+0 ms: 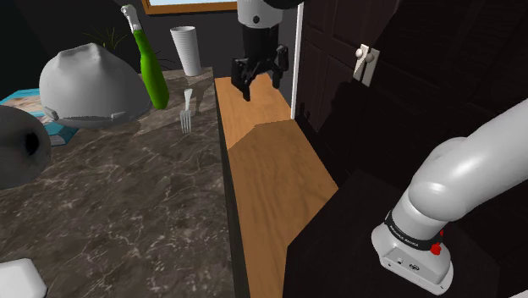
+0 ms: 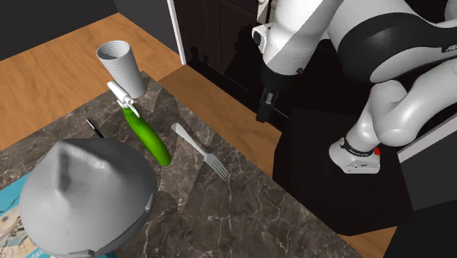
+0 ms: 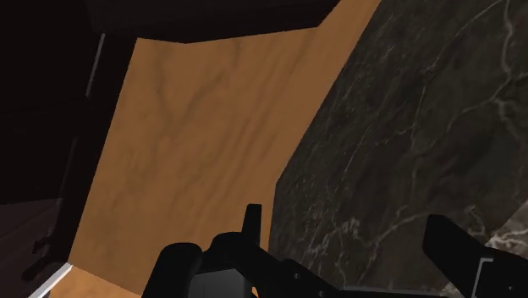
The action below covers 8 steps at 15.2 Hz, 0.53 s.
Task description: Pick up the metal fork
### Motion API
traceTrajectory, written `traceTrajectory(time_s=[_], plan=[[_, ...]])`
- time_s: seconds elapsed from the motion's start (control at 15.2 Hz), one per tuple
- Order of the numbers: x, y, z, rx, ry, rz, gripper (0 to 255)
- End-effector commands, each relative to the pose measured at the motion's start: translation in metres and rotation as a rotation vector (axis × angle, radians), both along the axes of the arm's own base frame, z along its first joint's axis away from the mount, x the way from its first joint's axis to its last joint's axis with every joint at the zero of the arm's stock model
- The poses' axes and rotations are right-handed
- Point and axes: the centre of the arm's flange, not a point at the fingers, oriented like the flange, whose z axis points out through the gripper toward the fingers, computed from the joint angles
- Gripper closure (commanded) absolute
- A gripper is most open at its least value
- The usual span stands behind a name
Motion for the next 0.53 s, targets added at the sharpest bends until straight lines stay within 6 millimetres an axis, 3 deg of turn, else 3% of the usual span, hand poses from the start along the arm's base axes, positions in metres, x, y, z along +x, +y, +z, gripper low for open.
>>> traceTrajectory(time_s=[0.0, 0.46], plan=[[0.018, 0.021, 0.001, 0.006, -0.008, -0.050, 0], [0.084, 0.084, 0.005, 0.018, -0.033, -0.211, 0]])
